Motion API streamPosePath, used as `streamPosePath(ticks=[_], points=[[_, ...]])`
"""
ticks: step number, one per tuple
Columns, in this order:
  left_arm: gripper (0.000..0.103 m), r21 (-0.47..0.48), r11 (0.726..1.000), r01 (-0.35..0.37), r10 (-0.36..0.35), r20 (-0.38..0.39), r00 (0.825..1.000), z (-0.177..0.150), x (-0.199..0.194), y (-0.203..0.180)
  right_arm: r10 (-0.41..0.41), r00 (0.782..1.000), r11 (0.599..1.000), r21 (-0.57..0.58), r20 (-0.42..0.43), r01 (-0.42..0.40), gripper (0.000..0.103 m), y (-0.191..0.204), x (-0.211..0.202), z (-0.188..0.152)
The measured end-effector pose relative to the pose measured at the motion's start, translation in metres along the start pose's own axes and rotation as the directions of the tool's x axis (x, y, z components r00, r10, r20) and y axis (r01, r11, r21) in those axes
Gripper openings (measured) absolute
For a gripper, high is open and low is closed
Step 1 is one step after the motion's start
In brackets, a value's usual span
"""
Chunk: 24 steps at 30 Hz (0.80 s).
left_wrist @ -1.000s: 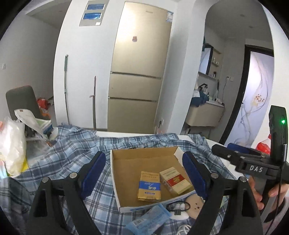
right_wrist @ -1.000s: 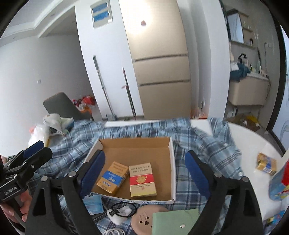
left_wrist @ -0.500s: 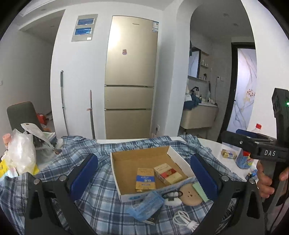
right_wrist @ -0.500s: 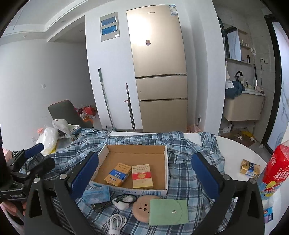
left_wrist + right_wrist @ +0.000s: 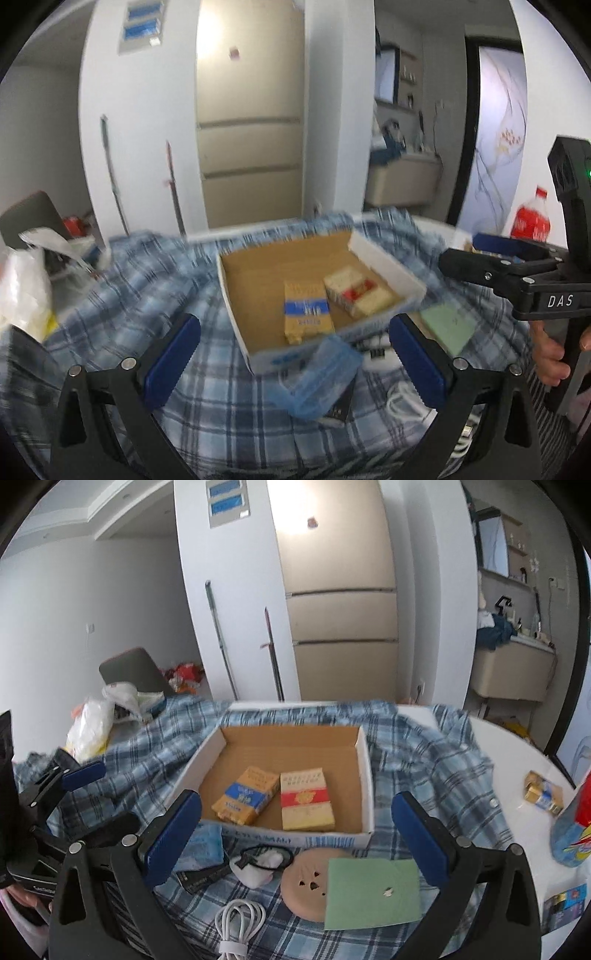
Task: Organize soft objects
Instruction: 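Move the left gripper to the blue plastic packet and grasp it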
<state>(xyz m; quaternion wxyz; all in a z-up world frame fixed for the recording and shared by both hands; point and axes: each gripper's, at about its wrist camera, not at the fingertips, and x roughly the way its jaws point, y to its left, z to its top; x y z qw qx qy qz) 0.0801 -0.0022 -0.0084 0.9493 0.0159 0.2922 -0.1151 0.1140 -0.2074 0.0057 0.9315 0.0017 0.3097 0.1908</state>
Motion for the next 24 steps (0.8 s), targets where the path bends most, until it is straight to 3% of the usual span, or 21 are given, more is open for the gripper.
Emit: streamPosePath(ticks=[5,7,9,15,21,22,24], points=[[0.101,-0.027,0.998,0.052,-0.055,-0.129,0.99,-0.015,0.031,0.007,0.034,0.996,0.999,-0.015,-0.085,-0.036,0.103,0.002,0.028,-0.017],[0.096,-0.045,0.997,0.061,-0.068,-0.155,0.986,-0.017,0.037,0.01,0.04,0.992,0.999,-0.02,-0.118,-0.043,0.1,0.003,0.038,-0.023],[0.096,-0.058,0.996,0.068,-0.077,-0.182,0.98,-0.02,0.042,0.012,0.056,0.986,0.998,-0.011,-0.155,-0.058,0.09,0.002,0.046,-0.027],[0.084,-0.056,0.995,0.078,-0.091,-0.278,0.956,-0.028,0.059,0.008,0.129,0.957,0.991,0.055,-0.258,-0.119,0.077,-0.004,0.068,-0.039],[0.063,-0.026,0.996,0.088,-0.092,-0.298,0.95,-0.031,0.06,0.002,0.211,0.924,0.976,0.112,-0.318,-0.185,0.066,-0.004,0.079,-0.046],[0.053,-0.024,0.996,0.089,-0.092,-0.3,0.95,-0.031,0.061,0.002,0.21,0.923,0.977,0.102,-0.322,-0.187,0.065,-0.002,0.08,-0.047],[0.05,-0.024,0.995,0.097,-0.099,-0.298,0.95,-0.032,0.06,0.002,0.186,0.928,0.983,0.07,-0.322,-0.172,0.063,0.002,0.08,-0.048]])
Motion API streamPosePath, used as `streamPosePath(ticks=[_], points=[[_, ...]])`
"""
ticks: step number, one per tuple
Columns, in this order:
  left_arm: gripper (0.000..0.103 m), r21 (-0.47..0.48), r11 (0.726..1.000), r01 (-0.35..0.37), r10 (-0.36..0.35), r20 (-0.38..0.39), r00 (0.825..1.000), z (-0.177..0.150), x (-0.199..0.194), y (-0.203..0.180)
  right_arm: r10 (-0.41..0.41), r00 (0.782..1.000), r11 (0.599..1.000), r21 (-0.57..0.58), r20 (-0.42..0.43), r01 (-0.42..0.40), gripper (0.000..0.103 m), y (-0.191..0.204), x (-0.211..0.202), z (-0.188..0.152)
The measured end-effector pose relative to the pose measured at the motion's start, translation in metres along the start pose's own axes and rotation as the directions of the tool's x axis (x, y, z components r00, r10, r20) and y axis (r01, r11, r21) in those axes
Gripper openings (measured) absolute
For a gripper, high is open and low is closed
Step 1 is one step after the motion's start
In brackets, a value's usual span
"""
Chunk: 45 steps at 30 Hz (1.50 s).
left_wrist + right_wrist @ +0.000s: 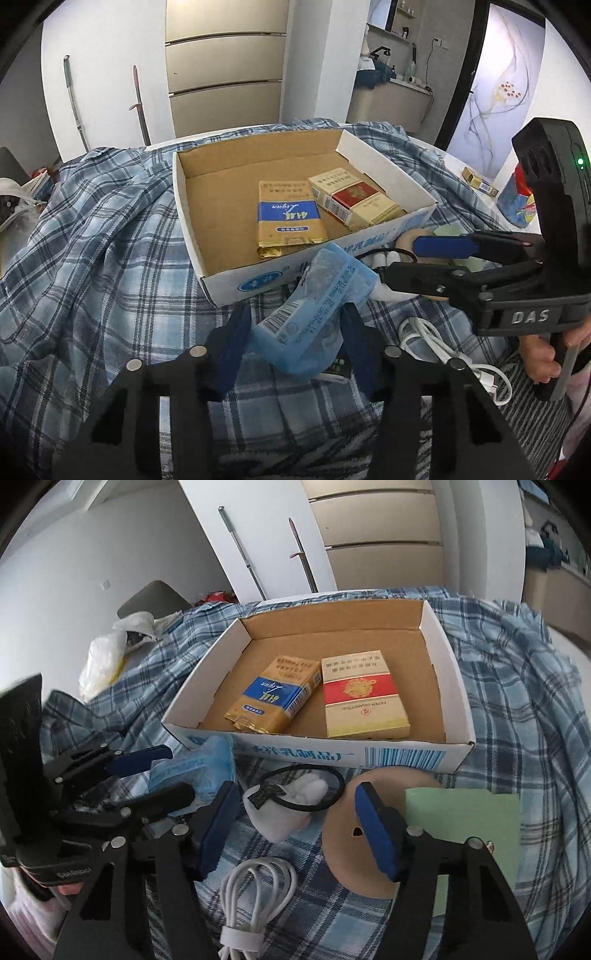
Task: Organize soft objects
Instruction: 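Move the left gripper to the blue plastic packet and grasp it, then lift the blue packet with the left gripper while the right grasps the white toy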
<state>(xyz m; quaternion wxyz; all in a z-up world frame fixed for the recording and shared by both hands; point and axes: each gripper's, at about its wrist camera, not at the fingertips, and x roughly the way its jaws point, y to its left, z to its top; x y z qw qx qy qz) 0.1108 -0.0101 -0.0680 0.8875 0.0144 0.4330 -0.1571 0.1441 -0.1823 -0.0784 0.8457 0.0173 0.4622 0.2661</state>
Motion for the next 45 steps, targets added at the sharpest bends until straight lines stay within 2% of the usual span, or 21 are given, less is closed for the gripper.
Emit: streamPosePath(ticks=[3,7,12,18,24,29,32,36,43,45], points=[[0.045,0.011,1.0,-0.002,0.002,0.052,0.999,-0.002,-0.012,-0.003,-0.027,1.0,0.999,-0.032,0.004,0.027,0.058,0.005,0.0,-0.001],[0.042,0.029,0.999,-0.045,0.041,0.143,0.989,-0.004,-0.03,-0.009,-0.049,0.999,0.995,-0.088,0.012,0.05,0.05,0.014,0.002,-0.003],[0.04,0.025,0.999,-0.047,0.042,0.165,0.985,-0.002,-0.034,-0.008,-0.07,0.997,0.984,-0.165,0.011,0.071,0.045,0.028,0.005,-0.008],[0.039,0.006,0.999,-0.036,0.034,0.23,0.973,-0.003,-0.047,-0.005,-0.052,0.998,0.981,-0.189,-0.02,0.047,0.035,0.032,0.011,-0.009],[0.039,0.006,0.999,-0.049,0.045,0.335,0.941,-0.006,-0.066,-0.008,-0.035,0.999,0.979,-0.202,-0.001,0.034,0.026,0.035,0.006,-0.012],[0.039,0.003,0.997,-0.075,0.067,0.413,0.908,-0.008,-0.082,-0.011,-0.016,0.998,0.978,-0.208,0.057,0.028,0.025,0.037,-0.007,-0.012],[0.039,0.01,0.997,-0.078,0.065,0.442,0.894,-0.009,-0.09,-0.013,-0.022,0.996,0.976,-0.214,0.085,0.04,0.025,0.037,-0.014,-0.011],[0.039,-0.006,0.998,-0.068,0.063,0.461,0.885,-0.011,-0.1,-0.016,-0.058,0.988,0.97,-0.226,0.144,0.089,0.025,0.039,-0.032,-0.009],[0.039,0.012,0.986,-0.164,0.131,0.548,0.826,-0.015,-0.129,-0.036,-0.085,0.96,0.964,-0.223,0.268,0.147,0.025,0.043,-0.075,0.005],[0.039,-0.01,0.982,-0.188,0.159,0.578,0.801,-0.016,-0.139,-0.039,-0.086,0.955,0.964,-0.219,0.285,0.152,0.025,0.044,-0.085,0.011]])
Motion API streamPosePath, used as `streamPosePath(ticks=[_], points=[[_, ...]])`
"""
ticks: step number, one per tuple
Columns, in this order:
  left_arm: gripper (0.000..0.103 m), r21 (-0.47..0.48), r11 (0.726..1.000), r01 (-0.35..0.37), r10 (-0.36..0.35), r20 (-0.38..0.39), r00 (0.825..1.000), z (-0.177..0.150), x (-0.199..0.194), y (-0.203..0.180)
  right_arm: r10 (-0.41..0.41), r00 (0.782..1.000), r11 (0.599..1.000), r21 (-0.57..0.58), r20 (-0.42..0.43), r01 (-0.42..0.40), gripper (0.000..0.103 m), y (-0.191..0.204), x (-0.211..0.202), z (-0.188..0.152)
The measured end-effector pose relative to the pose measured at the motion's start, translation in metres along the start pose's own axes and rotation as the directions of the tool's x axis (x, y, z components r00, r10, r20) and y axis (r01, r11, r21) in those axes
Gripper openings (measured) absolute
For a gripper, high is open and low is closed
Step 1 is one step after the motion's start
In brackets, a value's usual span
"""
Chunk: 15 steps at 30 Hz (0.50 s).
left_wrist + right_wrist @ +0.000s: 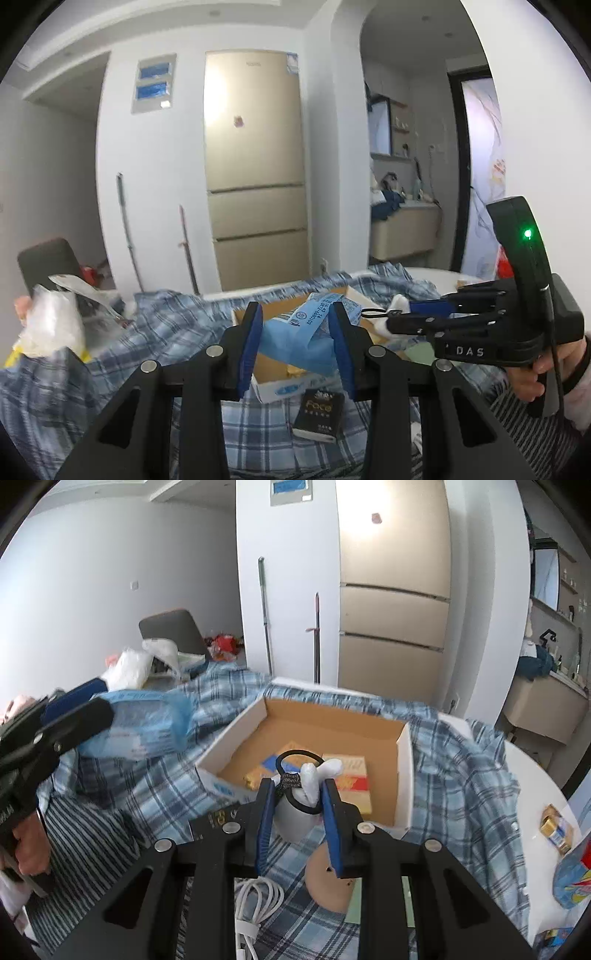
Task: Organize soft objects
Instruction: 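Lift the blue packet with the left gripper while the right grasps the white toy, then lower the blue packet and white toy into the box and release both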
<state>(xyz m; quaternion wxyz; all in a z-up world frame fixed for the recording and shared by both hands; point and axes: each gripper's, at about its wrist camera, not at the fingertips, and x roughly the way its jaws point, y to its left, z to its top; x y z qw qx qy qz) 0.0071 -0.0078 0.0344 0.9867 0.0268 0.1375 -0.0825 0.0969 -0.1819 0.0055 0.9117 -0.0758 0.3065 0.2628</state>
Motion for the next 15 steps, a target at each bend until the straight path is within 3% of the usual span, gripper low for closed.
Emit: streamPosePath(ticks=[4,12,15], points=[[0.039,-0.02,1.0,-0.022,0.023,0.066,0.998,0.015,-0.016,-0.001,-0.066,0.997,0.998,-0.018,0.036,0.067,0.025,0.001,-0.016,0.018],[0.039,-0.034,0.998,-0.057,0.062,0.159,0.985,0.062,-0.027,-0.011,-0.101,0.977,0.995,0.022,0.189,0.098,0.025,0.001,-0.063,0.065],[0.039,-0.04,0.997,-0.071,0.077,0.181,0.98,0.081,-0.023,-0.017,-0.15,0.976,0.988,0.065,0.158,0.141,0.025,-0.004,-0.062,0.086]])
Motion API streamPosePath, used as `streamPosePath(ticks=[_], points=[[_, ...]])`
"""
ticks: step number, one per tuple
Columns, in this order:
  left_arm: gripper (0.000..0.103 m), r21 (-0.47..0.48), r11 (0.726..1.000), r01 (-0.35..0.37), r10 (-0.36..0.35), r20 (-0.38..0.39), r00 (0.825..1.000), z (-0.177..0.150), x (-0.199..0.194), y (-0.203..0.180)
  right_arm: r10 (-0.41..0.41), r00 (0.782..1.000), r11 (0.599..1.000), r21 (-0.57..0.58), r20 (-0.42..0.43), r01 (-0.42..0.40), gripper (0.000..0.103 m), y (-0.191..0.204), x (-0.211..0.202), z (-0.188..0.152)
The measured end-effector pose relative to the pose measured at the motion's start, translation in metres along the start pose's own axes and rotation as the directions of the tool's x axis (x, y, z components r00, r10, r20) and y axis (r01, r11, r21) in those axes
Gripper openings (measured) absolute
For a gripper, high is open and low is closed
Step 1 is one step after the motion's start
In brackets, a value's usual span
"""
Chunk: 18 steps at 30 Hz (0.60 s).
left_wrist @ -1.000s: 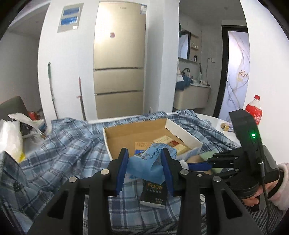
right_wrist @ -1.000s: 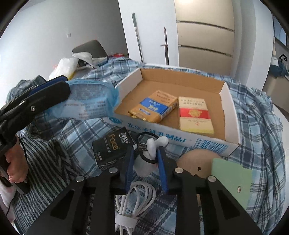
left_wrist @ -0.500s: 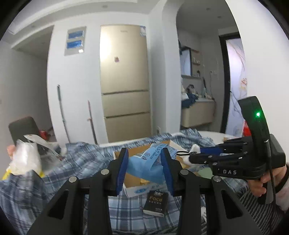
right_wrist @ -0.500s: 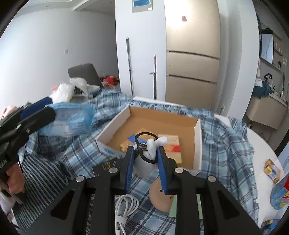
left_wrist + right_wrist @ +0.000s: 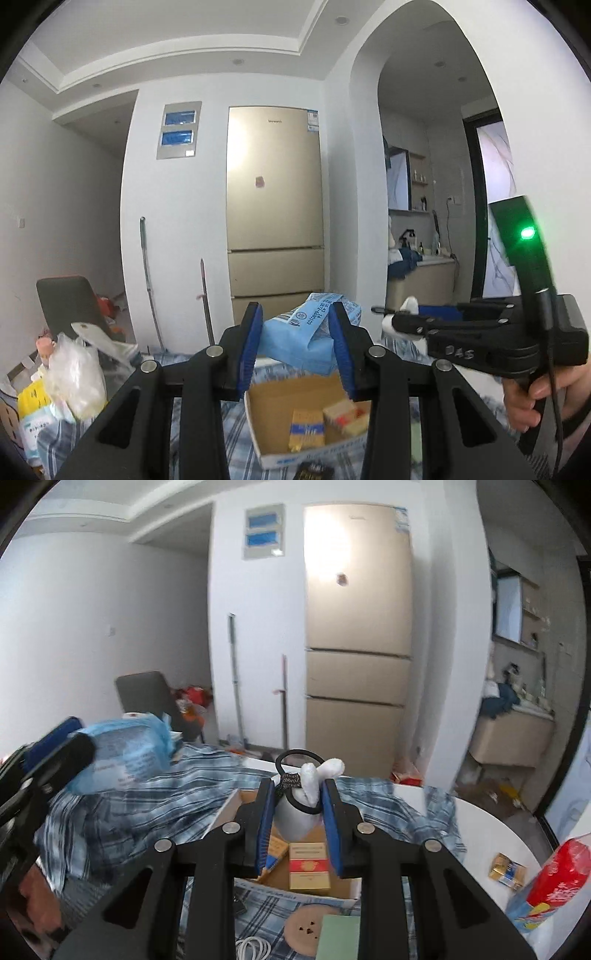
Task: Organize soft objects
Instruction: 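Lower the blue packet and white toy into the box and release both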
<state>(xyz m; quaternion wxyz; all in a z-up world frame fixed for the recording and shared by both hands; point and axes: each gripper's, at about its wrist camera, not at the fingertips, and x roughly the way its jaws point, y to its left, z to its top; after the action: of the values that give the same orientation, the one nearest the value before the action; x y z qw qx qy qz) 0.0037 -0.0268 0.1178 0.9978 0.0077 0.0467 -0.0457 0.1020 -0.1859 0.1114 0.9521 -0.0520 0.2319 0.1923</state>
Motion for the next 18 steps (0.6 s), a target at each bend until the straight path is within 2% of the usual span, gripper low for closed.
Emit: streamPosePath(ticks=[1,8,18], points=[[0.039,-0.003,1.0,-0.006,0.006,-0.003,1.0,0.005,0.005,-0.002,-0.018,1.0,1.0,0.013,-0.012,0.018,0.025,-0.002,0.005,0.006],[0.039,-0.055,0.999,-0.003,0.001,-0.038,0.999,0.026,0.05,-0.005,-0.045,0.997,0.997,0.071,0.059,0.041,0.025,-0.016,0.024,0.022],[0.039,-0.076,0.997,-0.029,0.023,-0.078,0.997,0.011,0.09,0.003,-0.038,0.999,0.996,0.084,0.037,0.035,0.025,-0.026,0.058,0.012]])
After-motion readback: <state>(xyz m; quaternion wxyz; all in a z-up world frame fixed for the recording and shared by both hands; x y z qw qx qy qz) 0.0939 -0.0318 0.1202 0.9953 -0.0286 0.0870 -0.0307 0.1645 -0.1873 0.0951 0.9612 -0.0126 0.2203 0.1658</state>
